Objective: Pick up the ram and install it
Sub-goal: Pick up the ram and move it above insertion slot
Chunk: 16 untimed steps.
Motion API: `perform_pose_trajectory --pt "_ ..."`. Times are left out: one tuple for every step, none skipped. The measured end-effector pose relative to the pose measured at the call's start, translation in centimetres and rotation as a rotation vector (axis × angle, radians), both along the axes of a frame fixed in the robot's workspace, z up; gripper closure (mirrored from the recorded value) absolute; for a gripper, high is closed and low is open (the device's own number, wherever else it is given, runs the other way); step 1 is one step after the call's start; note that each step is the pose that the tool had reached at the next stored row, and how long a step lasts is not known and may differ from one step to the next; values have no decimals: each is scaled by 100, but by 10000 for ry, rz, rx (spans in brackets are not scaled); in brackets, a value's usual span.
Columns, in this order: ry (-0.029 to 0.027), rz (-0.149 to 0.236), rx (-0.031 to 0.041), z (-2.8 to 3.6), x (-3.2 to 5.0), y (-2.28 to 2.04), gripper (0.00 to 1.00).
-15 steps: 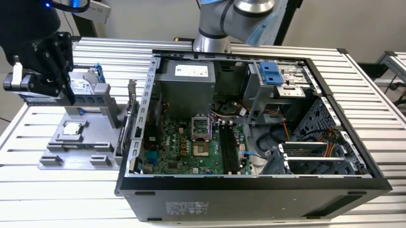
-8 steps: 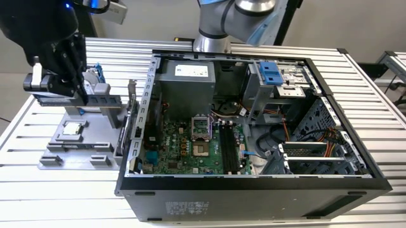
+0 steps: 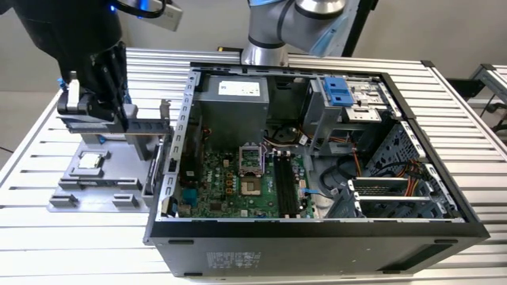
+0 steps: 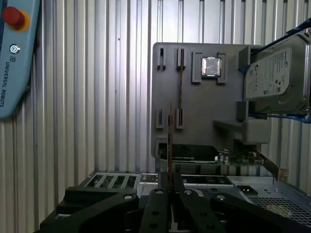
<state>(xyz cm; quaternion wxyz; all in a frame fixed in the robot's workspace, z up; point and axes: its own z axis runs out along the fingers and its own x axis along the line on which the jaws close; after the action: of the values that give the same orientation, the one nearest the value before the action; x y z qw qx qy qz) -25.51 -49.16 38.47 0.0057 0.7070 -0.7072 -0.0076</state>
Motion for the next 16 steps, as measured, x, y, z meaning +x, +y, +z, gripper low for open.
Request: perform_pose_trajectory --pt "1 5 -1 1 27 0 100" --pt "1 11 0 0 57 0 100" --pt "0 18 0 0 86 0 100" --pt "0 24 0 0 115 0 100" --pt "0 32 0 0 146 0 100" --pt "0 40 0 0 175 0 100" --pt "0 47 0 0 205 0 100" --pt "0 56 0 0 234 0 100" --pt "0 64 0 0 264 0 100" --pt "1 119 -1 0 461 0 100" --pt "1 130 -1 0 496 0 100" --pt "0 140 0 0 532 0 100" --pt "1 150 0 0 563 0 100" --pt "1 161 -1 0 597 0 100" --pt "2 172 0 0 628 0 100" --pt "2 184 -1 0 662 0 100"
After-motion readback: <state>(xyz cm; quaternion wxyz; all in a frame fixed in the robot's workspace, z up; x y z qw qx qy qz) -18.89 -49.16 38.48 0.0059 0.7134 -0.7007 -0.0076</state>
